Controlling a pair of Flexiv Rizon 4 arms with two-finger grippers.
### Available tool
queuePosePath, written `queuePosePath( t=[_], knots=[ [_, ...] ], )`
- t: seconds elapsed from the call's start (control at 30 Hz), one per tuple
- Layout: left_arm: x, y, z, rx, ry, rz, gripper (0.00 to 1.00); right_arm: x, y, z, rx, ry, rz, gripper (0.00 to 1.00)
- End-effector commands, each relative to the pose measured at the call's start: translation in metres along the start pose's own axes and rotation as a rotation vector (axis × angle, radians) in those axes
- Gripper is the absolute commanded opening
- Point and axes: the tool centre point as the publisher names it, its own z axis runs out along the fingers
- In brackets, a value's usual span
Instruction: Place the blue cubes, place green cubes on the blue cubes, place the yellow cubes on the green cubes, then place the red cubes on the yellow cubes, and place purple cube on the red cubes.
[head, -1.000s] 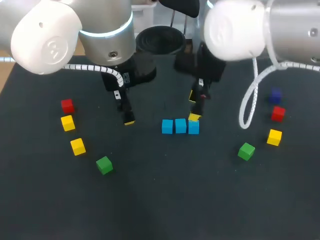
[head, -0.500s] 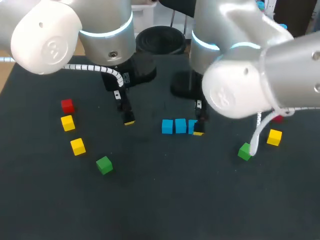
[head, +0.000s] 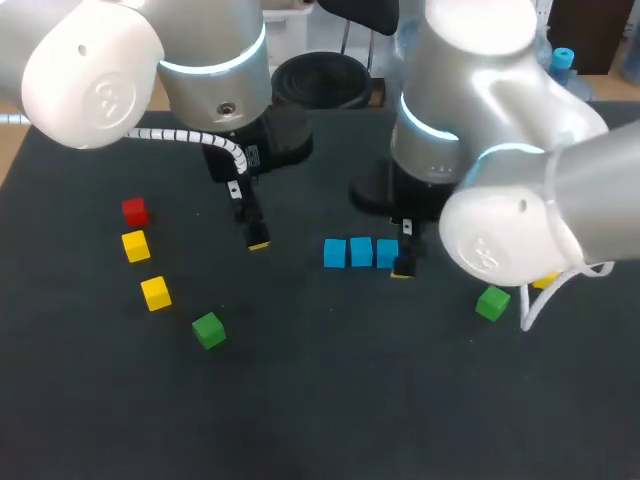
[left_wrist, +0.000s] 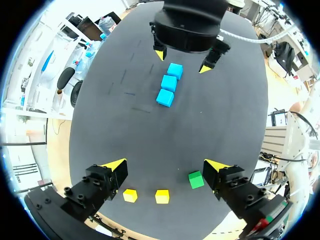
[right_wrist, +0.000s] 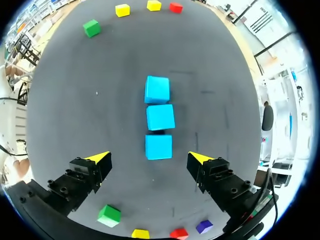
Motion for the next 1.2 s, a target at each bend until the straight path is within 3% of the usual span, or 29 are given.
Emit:
queuePosePath(
  t=[0.03,0.33,0.57,1.0,1.1,1.17,1.2],
  knots=[
    [0.000,0.000,0.000,-0.001,0.000,-0.001,1.00,0.004,-0.004,0.004,-0.005,-0.025,-0.002,1.00],
    [0.000,0.000,0.000,-0.001,0.000,-0.001,1.00,-0.003,-0.016,0.006,-0.076,-0.121,-0.004,1.00],
    [0.000,0.000,0.000,-0.001,0.000,-0.001,1.00,-0.007,-0.015,0.009,-0.129,-0.131,-0.046,1.00],
    [0.000,0.000,0.000,-0.001,0.000,-0.001,1.00,-0.008,-0.016,0.011,-0.140,-0.119,-0.064,1.00],
    [0.000,0.000,0.000,-0.001,0.000,-0.001,1.00,-0.008,-0.015,0.012,-0.141,-0.119,-0.065,0.90],
    [0.000,0.000,0.000,-0.001,0.000,-0.001,1.00,-0.008,-0.015,0.012,-0.143,-0.119,-0.065,0.76],
    [0.000,0.000,0.000,-0.001,0.000,-0.001,1.00,-0.008,-0.015,0.012,-0.146,-0.119,-0.065,0.74]
  ],
)
